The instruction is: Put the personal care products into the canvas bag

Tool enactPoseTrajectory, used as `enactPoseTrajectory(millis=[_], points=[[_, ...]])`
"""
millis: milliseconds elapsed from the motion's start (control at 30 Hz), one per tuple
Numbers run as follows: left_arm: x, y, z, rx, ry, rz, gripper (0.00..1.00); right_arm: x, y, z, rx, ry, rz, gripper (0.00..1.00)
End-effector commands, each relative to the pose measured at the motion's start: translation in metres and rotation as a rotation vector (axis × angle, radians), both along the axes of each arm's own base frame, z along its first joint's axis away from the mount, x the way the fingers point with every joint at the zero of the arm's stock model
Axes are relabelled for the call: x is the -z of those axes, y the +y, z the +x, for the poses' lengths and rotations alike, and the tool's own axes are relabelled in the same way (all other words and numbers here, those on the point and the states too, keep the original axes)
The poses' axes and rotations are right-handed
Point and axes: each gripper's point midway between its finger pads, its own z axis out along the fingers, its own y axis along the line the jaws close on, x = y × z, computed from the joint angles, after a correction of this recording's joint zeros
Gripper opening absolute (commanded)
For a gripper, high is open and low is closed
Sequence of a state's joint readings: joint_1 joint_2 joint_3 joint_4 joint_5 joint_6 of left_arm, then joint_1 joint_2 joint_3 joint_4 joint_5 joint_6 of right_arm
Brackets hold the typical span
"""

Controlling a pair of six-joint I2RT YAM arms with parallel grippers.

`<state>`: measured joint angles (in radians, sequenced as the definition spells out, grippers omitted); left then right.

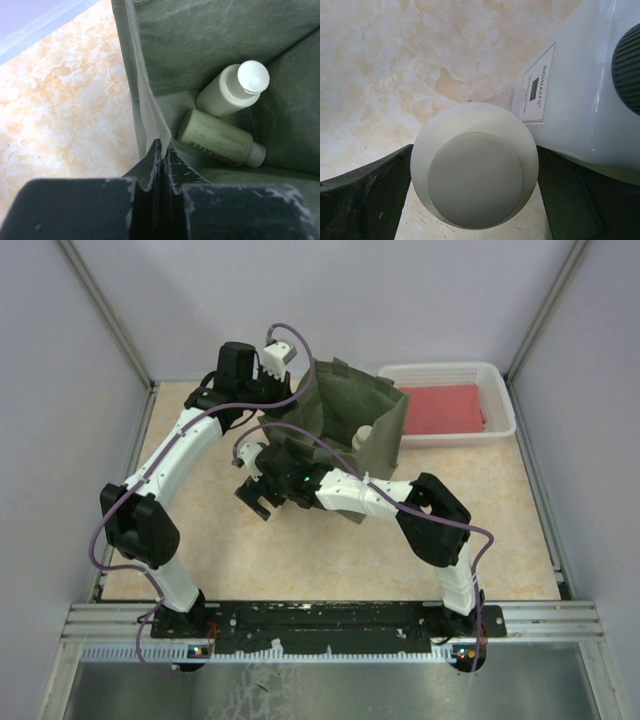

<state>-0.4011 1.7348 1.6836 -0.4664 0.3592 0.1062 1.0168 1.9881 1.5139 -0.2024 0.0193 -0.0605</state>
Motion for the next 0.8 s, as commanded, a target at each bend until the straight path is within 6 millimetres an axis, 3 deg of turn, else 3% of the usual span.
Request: enactPoseTrajectory(millis=[0,133,233,367,533,667,767], points=[[0.001,0.002,-0.006,0.013,0.006,0.003,0.00,-0.026,0.023,0.013,-0.020,-0.048,0.115,0.99],[0.002,0.002,-0.005,0.012,0.007,0.005,0.00,-0.027,0.025,0.015,-0.017,-0.057,0.124,0.99],[0.003,0.002,-0.005,0.012,0.010,0.005,0.00,-0.026,0.027,0.013,-0.024,-0.051,0.130,0.91],[0.003,0.003,-0.005,0.011,0.009,0.004,0.00,-0.020,0.026,0.008,-0.037,-0.031,0.122,0.70],[0.004,0.003,-0.005,0.011,0.011,0.005,0.00,-0.018,0.020,0.000,-0.030,-0.002,0.096,0.26],[0.005,0.004,-0.005,0.012,0.013,0.004,0.00,-0.024,0.007,-0.015,-0.010,0.000,0.064,0.17],[0.008,0.004,-0.005,0.013,0.019,0.008,0.00,-0.035,-0.017,-0.025,0.060,-0.040,-0.014,0.06]])
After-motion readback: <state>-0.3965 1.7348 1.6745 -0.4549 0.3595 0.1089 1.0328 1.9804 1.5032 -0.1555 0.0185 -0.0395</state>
